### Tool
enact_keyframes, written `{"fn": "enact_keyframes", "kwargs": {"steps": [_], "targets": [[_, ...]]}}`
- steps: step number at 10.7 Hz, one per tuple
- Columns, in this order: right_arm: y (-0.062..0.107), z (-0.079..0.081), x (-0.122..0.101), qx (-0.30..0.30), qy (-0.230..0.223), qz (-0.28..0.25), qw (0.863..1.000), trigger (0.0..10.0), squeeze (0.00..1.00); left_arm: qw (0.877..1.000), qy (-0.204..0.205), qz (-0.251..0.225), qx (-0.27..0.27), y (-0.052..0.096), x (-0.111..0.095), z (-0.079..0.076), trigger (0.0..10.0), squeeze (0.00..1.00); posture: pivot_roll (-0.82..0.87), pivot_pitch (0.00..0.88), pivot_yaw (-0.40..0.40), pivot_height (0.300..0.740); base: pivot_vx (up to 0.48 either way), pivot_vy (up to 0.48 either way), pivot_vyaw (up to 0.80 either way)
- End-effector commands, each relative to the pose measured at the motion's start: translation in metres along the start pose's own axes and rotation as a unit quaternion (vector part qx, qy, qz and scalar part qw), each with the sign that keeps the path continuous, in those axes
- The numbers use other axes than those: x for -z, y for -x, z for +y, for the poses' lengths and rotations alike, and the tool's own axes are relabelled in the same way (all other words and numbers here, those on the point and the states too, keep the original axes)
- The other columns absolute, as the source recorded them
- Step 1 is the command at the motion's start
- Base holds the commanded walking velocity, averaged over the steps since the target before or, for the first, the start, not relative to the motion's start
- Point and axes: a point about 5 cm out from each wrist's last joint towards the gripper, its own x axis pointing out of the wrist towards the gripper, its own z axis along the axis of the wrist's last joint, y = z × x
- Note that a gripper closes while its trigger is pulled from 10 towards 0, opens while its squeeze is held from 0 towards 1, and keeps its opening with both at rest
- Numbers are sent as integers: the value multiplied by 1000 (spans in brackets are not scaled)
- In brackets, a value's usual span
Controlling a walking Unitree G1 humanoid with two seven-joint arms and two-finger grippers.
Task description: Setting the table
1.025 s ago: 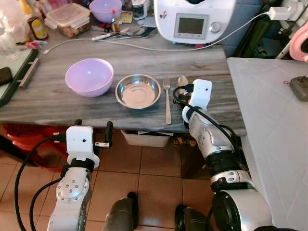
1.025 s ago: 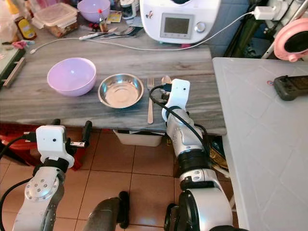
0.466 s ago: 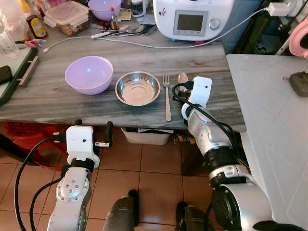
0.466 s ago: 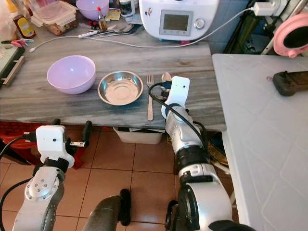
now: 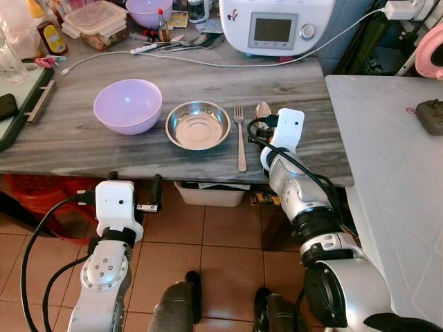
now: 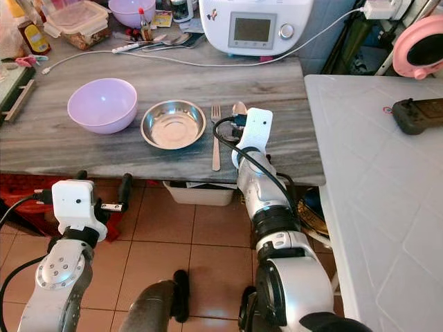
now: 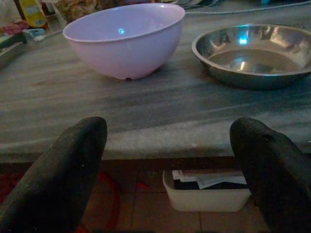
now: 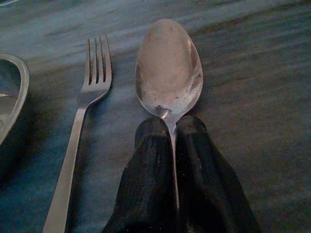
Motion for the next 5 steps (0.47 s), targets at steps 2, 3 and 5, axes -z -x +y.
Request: {"fn": "enact_keyframes", "kwargs": {"steps": [2, 3, 5], "targets": [[2, -18, 27, 31, 1, 57, 998, 2275, 0, 1000, -4, -2, 1, 1, -3, 2, 10000, 0, 87, 220, 54, 740, 0, 0, 0], [0, -21, 24, 33, 4, 49, 998, 3373, 0, 1000, -4, -2, 1, 1, -3, 2, 10000, 0, 89, 220, 55, 740, 0, 0, 0], [-1, -20, 20, 26, 20, 36, 999, 8627, 0, 1000, -4, -2, 1, 1, -3, 2, 10000, 0, 89, 220, 56, 740, 0, 0, 0]]}}
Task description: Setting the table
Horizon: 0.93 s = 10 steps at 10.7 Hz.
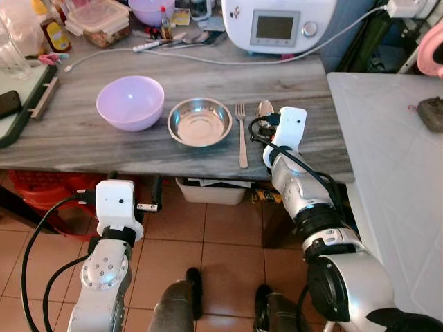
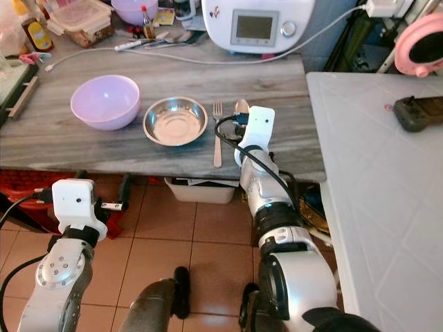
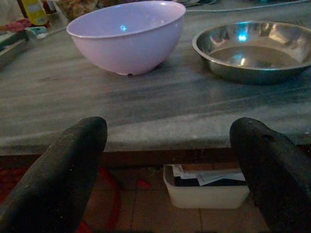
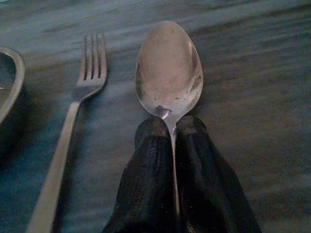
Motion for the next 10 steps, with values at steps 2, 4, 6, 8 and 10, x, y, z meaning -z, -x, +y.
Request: {"fn": "enact_keyframes", "kwargs": {"steps": [2, 4, 6, 8, 10], "targets": [[2, -14, 21, 25, 13, 37, 999, 10000, 0, 1000, -4, -3, 1, 1, -2, 2, 10000, 0, 90, 220, 58, 740, 0, 0, 0], [1, -16, 17, 22, 27, 19, 999, 10000, 1000, 1000, -4, -3, 1, 1, -3, 2, 10000, 0, 91, 221, 57, 740, 0, 0, 0], [0, -20, 17, 24, 30, 19, 999, 10000, 1000, 1000, -4, -3, 0, 1, -3, 2, 10000, 0, 93, 220, 57, 740, 0, 0, 0], [-1, -21, 17, 25, 33, 17, 999, 10000, 227, 1000, 1, -5, 0, 1, -4, 2, 10000, 0, 96, 220, 57, 740, 0, 0, 0], [-2, -23, 17, 29, 33, 16, 999, 10000, 0, 1000, 5, -7, 2, 2, -5, 2, 10000, 0, 103, 218, 60, 740, 0, 0, 0]]}}
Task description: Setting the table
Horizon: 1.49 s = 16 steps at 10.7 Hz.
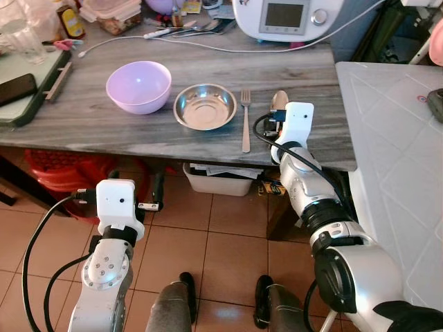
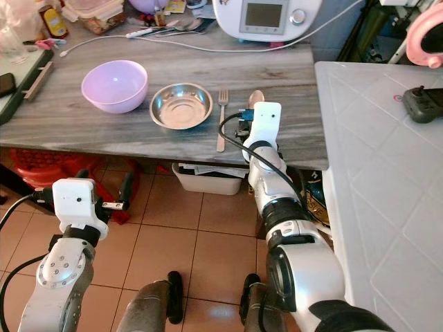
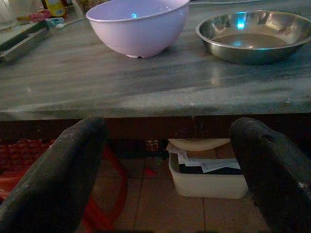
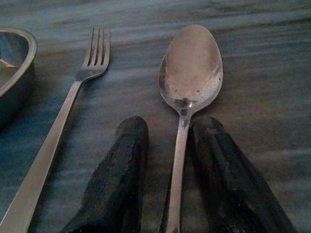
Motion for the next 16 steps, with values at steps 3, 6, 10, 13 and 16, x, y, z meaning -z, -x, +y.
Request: {"fn": "enact_keyframes", "kwargs": {"steps": [3, 6, 10, 13, 16], "targets": [[1, -15, 16, 23, -5, 38, 999, 0, 0, 1000, 3, -7, 4, 3, -6, 4, 10000, 0, 116, 222, 65, 740, 0, 0, 0], [-1, -15, 14, 25, -2, 36, 999, 3451, 0, 1000, 1, -17, 15, 4, -9, 3, 10000, 0, 120, 220, 69, 740, 0, 0, 0], [-2, -23, 10, 34, 8, 27, 999, 3020, 0, 1000, -1, -17, 22, 4, -10, 1, 10000, 0, 117, 222, 70, 740, 128, 0, 0], [-3, -23, 7, 26, 13, 20, 999, 3608, 0, 1000, -2, -15, 18, 4, -9, 2, 10000, 0, 120, 224, 70, 740, 273, 0, 0], [-5, -24, 1, 26, 18, 10, 999, 10000, 0, 1000, -3, -14, 13, 5, -9, 4, 10000, 0, 122, 224, 69, 740, 0, 0, 0]]}}
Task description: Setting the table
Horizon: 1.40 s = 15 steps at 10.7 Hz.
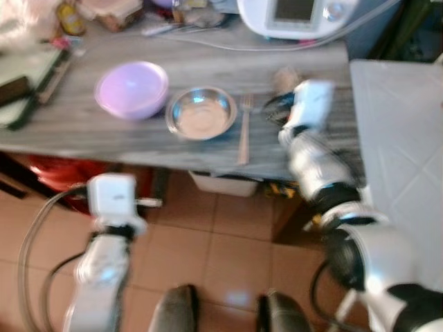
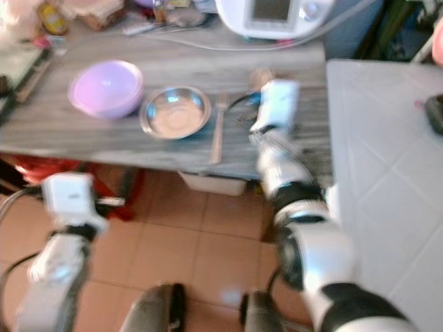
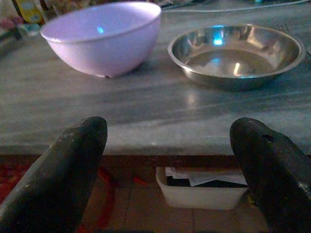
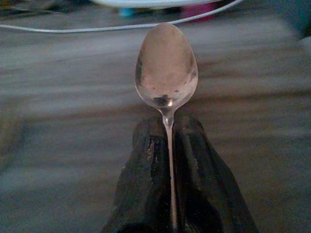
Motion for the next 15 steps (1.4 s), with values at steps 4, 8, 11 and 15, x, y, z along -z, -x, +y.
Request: {"fn": "enact_keyframes", "kwargs": {"steps": [4, 8, 11, 15], "targets": [[12, 11, 42, -1, -32, 84, 996, 10000, 0, 1000, -13, 15, -22, 6, 5, 11, 10000, 0, 122, 221, 64, 740, 0, 0, 0], [21, 47, 56, -13, -96, 112, 989, 10000, 0, 1000, -12, 14, -21, 4, 5, 10, 10000, 0, 119, 220, 63, 740, 0, 0, 0], [23, 52, 57, -8, -105, 123, 987, 10000, 0, 1000, -11, 13, -20, 4, 5, 9, 10000, 0, 115, 219, 61, 740, 0, 0, 0], [35, 55, 69, -7, -105, 139, 985, 10000, 0, 1000, -9, 14, -18, 4, 5, 8, 10000, 0, 110, 220, 60, 740, 0, 0, 0]]}}
